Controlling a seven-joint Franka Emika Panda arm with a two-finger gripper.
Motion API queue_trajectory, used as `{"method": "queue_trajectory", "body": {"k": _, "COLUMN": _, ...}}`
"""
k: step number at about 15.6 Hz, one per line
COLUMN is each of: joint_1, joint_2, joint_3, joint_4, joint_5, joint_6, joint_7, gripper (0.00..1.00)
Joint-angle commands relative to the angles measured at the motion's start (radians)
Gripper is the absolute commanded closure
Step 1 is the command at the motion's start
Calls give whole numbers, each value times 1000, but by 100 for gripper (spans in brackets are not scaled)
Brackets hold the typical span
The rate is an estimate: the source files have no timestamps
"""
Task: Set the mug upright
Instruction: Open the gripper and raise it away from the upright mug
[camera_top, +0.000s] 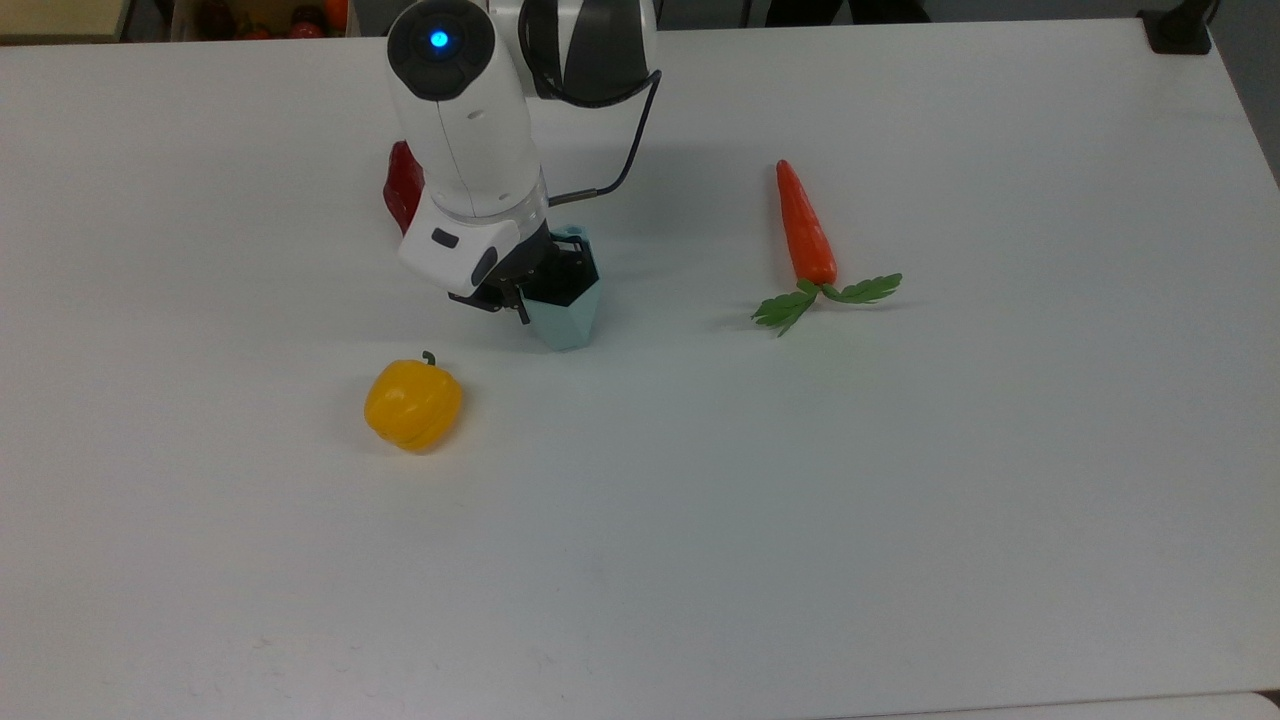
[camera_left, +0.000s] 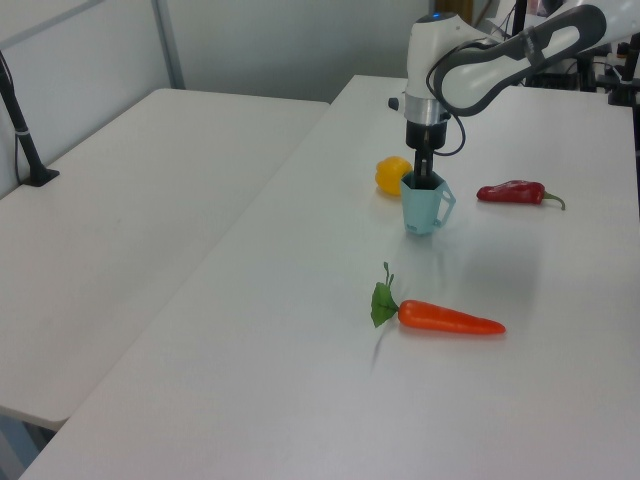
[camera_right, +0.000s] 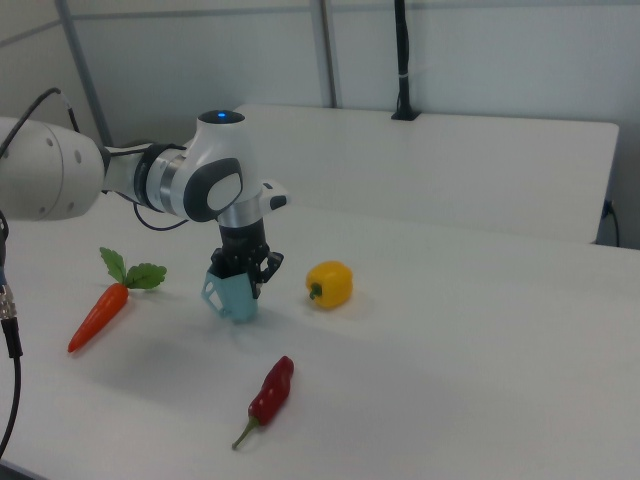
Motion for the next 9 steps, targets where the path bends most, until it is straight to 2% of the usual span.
{"method": "queue_trajectory", "body": {"k": 1, "joint_1": 13, "joint_2": -15, "joint_3": -8, "joint_4": -19, "joint_5": 25, "joint_6": 16, "joint_7": -33, "gripper": 61}}
{"method": "queue_trajectory", "body": {"k": 2, "joint_1": 15, "joint_2": -15, "joint_3": -7, "joint_4": -19, "joint_5": 25, "joint_6": 13, "joint_7": -26, "gripper": 38}}
{"method": "queue_trajectory", "body": {"k": 6, "joint_1": 15, "joint_2": -26, "joint_3": -2, "joint_4": -16, "joint_5": 23, "joint_6": 7, "joint_7": -16, "gripper": 0}}
{"method": "queue_trajectory", "body": {"k": 9, "joint_1": 16, "joint_2": -85, "joint_3": 0, "joint_4": 7, "joint_5": 25, "joint_6": -72, "joint_7": 1, "gripper": 0}}
